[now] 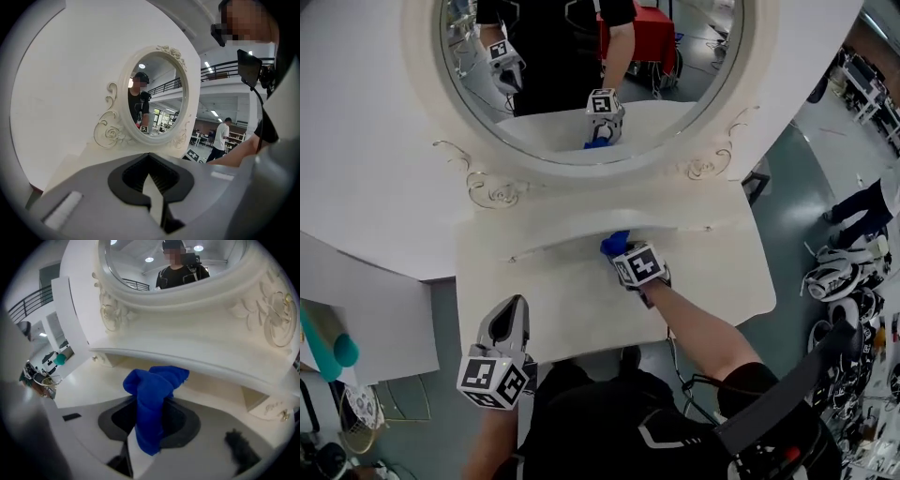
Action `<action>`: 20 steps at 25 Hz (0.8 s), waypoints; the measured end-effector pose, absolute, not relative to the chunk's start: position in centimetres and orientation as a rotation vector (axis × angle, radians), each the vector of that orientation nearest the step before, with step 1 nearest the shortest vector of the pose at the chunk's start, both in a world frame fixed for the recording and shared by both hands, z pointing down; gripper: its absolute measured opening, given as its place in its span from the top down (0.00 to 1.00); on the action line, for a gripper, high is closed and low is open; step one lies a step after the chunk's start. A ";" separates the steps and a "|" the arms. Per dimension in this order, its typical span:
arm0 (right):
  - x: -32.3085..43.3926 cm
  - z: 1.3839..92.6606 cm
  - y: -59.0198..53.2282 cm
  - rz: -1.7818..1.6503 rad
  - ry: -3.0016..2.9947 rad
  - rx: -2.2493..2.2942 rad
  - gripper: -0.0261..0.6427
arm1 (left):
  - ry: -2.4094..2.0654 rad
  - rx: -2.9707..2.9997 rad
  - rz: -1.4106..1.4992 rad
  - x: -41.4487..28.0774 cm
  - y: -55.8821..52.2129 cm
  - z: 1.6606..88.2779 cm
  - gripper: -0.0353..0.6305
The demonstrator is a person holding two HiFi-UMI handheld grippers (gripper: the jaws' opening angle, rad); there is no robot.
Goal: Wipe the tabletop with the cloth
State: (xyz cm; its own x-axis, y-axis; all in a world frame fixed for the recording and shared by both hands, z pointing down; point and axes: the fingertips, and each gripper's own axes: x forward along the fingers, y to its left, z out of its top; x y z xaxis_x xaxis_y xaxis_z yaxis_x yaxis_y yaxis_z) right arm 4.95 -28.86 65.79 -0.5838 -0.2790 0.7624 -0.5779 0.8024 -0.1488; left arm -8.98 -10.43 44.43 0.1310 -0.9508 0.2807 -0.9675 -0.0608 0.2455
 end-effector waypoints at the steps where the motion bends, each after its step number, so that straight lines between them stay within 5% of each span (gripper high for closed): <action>1: 4.8 66.2 -29.4 0.486 -2.203 0.634 0.77 | -1.854 2.044 0.065 -9.2 -10.2 44.4 0.94; 20: 12.1 66.8 -12.8 0.637 -2.136 0.672 0.77 | -1.612 2.231 0.026 -7.8 -12.5 44.7 0.94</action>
